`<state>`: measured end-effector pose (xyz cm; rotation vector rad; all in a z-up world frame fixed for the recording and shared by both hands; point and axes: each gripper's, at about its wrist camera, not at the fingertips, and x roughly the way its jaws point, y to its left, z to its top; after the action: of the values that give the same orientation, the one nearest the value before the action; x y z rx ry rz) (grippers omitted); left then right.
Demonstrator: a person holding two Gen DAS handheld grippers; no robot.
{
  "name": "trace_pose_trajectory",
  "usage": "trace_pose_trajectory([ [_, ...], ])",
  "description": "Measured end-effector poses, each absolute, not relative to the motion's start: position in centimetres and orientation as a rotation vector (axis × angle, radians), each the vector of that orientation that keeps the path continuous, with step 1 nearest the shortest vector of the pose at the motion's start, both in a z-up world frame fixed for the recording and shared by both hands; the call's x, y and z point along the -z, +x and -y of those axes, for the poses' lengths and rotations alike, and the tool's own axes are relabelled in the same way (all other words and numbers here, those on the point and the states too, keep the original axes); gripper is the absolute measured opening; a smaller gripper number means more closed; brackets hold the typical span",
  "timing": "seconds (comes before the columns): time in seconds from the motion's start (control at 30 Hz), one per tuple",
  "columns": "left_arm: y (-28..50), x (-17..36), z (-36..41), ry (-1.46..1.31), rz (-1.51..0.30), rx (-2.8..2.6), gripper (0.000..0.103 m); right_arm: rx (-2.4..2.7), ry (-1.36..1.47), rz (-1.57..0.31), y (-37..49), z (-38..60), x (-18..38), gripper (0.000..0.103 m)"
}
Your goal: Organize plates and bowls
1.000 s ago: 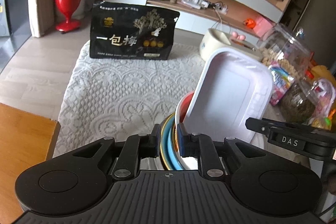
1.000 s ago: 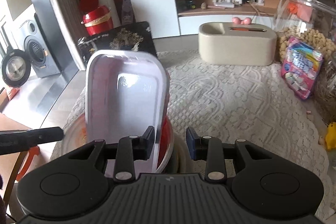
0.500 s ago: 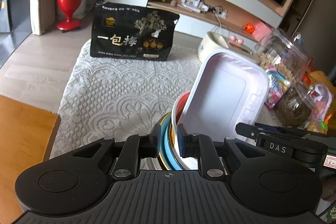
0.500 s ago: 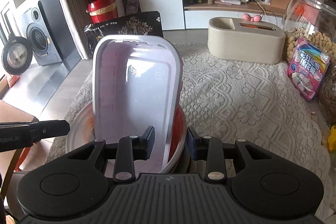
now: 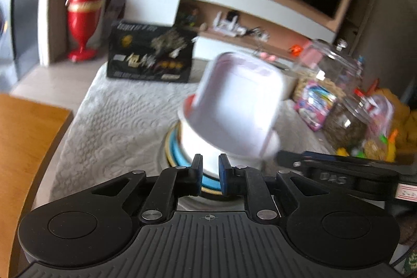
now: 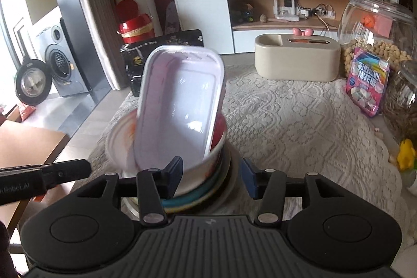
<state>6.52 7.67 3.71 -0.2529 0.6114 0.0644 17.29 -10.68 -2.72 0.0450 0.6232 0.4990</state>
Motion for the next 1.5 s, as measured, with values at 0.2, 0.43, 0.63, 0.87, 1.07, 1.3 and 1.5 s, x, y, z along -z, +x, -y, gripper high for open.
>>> trace_pose_trajectory([
  [0.2, 2.8, -3.3, -2.9, -0.079, -0.474, -0.166, 0.016, -0.493, 0.098, -0.594, 12.9, 13.3, 4.8, 0.056],
  [0.43, 1.3, 1.4, -2.2, -0.190, -0.585, -0.159, 0.016, -0.461, 0.024, -0.622, 9.7, 14.1, 7.5, 0.058],
  [0.63, 1.0, 2.3, -1.9, -0.191, -0.624, -0.147, 0.016, -0.463, 0.000, -0.647, 8.5, 14.1, 8.6, 0.058],
  [0.87, 0.2, 2.5, -0.4, -0.115, -0.614, -0.140, 0.016, -0.460, -0.004, -0.617, 7.8, 14.1, 8.1, 0.059],
  [1.07, -0.3, 2.3, -0.3, -0.103, -0.598, -0.137, 0.016, -0.471, -0.010, -0.601, 7.3, 14.2, 7.8, 0.059],
  [1.3, -0.4, 2.4, -0.2, -0.099, -0.601, -0.128, 0.016, -0.481, -0.021, -0.601, 7.2, 13.9, 7.8, 0.059],
  [1.5, -0.4, 2.4, -0.2, -0.097, -0.605, -0.129, 0.016, -0.481, -0.019, -0.602, 7.2, 13.9, 7.8, 0.060],
])
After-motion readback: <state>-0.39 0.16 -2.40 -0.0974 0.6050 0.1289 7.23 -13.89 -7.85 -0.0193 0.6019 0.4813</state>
